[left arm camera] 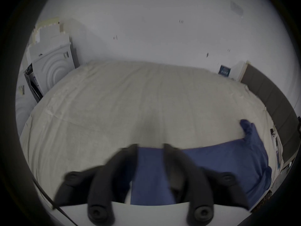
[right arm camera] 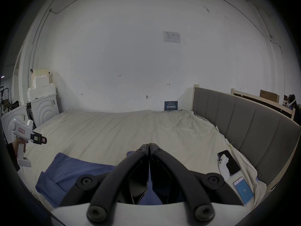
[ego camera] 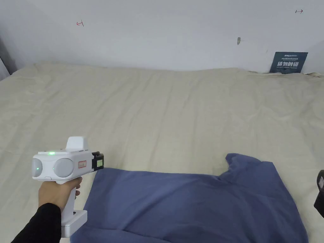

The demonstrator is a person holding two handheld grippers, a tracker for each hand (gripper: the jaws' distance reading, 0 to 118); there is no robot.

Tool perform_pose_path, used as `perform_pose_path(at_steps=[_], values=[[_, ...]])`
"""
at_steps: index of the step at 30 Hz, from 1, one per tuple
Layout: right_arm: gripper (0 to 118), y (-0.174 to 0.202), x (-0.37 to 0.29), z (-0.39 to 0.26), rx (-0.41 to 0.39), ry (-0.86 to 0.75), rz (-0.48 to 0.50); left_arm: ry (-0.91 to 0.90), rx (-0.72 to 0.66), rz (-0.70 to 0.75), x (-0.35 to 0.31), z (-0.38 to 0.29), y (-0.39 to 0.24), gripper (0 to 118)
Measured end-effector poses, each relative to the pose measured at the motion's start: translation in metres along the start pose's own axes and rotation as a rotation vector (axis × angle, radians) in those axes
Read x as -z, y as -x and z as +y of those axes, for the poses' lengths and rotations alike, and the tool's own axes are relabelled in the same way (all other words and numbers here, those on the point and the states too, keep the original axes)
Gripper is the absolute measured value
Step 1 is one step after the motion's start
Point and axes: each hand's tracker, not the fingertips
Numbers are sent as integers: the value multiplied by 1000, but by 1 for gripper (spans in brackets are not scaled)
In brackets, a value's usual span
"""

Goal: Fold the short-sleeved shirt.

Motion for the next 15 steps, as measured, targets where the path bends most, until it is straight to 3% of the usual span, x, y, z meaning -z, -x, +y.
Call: perform_pose_path(at_steps=[2, 3, 12, 15], values=[[0, 0, 1, -5, -9, 23, -11, 100, -9, 16, 26, 1, 3, 81], [0, -1, 2, -8, -13, 33, -15, 131, -26, 17, 39, 2, 4, 82], [0, 0, -2, -26, -15, 87, -32, 262, -2, 79, 105, -14, 0, 81], [0, 0, -3, -27, -19, 104, -35, 266, -31, 68, 108, -15, 2, 75]])
